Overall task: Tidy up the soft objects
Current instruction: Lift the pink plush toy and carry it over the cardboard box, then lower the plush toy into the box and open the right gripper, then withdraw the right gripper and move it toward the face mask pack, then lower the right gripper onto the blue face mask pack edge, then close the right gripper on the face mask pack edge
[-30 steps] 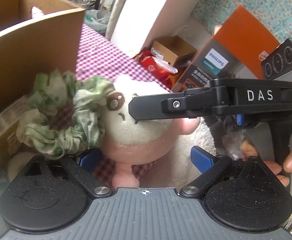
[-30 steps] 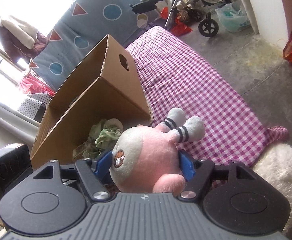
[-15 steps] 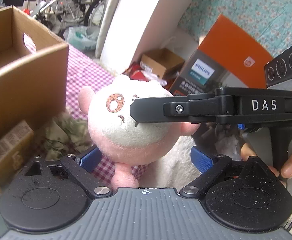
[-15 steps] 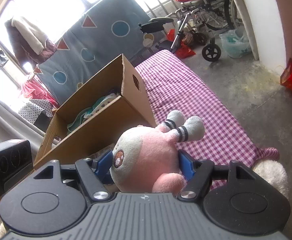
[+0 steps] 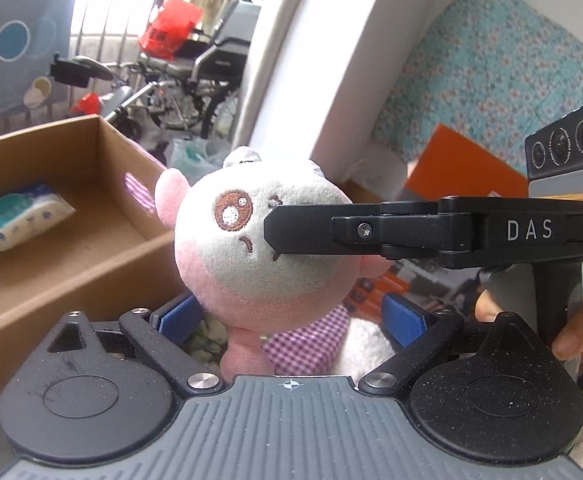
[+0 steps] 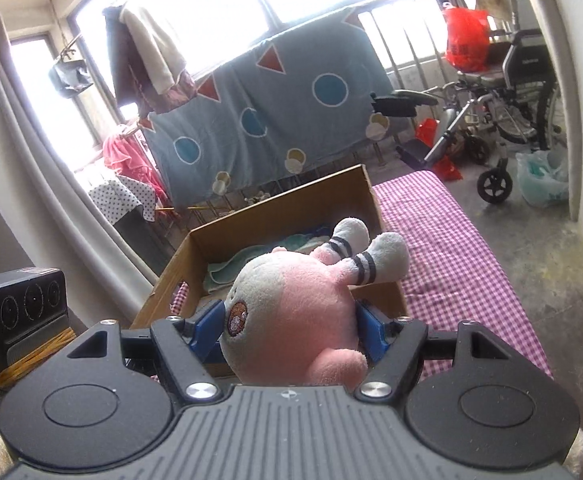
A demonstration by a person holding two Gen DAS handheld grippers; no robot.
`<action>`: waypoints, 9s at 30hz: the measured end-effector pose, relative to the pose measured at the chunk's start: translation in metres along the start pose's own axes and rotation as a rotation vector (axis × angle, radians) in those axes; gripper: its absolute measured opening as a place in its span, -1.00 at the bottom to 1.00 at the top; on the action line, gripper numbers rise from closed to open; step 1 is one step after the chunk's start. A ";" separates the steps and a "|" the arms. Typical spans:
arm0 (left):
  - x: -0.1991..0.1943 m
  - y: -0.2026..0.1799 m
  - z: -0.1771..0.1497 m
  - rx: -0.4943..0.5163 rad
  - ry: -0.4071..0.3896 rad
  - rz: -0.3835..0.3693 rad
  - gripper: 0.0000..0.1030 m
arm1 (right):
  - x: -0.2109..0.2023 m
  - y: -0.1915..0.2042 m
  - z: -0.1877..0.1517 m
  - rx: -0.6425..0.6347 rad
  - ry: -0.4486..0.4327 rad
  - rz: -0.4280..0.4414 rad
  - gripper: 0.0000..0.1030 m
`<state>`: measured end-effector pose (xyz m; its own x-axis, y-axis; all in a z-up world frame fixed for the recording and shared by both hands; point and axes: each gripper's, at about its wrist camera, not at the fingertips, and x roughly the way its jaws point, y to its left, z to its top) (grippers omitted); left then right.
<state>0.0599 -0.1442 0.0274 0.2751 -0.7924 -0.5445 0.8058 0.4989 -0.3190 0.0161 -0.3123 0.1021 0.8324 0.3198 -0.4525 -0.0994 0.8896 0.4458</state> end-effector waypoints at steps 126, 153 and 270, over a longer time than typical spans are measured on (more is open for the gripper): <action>-0.102 0.147 -0.111 -0.504 0.145 0.501 0.57 | 0.172 0.062 -0.110 -0.061 0.303 -0.001 -0.20; -0.082 0.154 -0.114 -0.500 0.244 0.532 0.58 | 0.132 0.002 -0.113 0.136 0.316 0.020 -0.23; 0.013 0.132 -0.059 -0.195 0.447 0.285 0.71 | 0.107 -0.006 -0.201 0.457 0.443 0.324 -0.17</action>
<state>0.1395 -0.0683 -0.0675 0.1843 -0.4119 -0.8924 0.6084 0.7609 -0.2256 -0.0038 -0.2174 -0.1044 0.4903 0.7337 -0.4704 0.0144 0.5328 0.8461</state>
